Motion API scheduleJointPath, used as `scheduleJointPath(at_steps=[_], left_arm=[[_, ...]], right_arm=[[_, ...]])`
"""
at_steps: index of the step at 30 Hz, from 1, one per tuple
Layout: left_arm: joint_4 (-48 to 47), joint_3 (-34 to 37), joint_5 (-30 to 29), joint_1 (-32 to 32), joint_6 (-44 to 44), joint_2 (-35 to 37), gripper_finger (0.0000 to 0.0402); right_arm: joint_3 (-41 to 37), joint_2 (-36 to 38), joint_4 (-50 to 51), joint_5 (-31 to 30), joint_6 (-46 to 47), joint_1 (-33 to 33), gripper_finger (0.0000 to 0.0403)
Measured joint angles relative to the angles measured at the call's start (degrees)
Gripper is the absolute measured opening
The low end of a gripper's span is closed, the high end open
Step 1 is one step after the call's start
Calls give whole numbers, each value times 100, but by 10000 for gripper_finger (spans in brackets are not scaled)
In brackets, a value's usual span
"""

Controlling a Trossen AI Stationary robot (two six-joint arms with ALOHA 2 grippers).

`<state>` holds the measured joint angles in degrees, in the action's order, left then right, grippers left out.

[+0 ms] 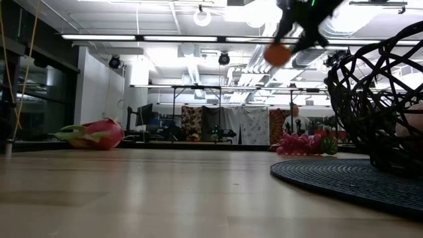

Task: Build produce basket
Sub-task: Put the orange into the basket

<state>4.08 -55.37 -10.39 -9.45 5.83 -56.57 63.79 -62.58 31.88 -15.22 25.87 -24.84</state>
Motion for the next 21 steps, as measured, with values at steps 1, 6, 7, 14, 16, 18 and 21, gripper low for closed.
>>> scheduleJointPath(at_steps=[1, 6, 7, 14, 16, 18, 21], left_arm=[[2, 0, 63, 0, 2, 2, 346], [2, 0, 557, 0, 277, 2, 346], [2, 0, 648, 0, 388, -1, 346], [4, 0, 781, 0, 751, -1, 346], [4, 0, 688, 0, 751, -1, 346], [5, 0, 617, 2, 751, -1, 346], [6, 0, 519, 0, 751, -1, 346]], right_arm=[[0, 122, -127, 155, -45, 228, 280], [0, 304, -969, 555, -204, 1493, 280], [0, 277, -1179, 601, -287, 1745, 280], [1, -72, -2406, 736, -786, 2718, 280], [1, -84, -2444, 752, -795, 2765, 280], [0, -81, -2439, 754, -794, 2752, 280], [0, -54, -2442, 739, -794, 2752, 280]])
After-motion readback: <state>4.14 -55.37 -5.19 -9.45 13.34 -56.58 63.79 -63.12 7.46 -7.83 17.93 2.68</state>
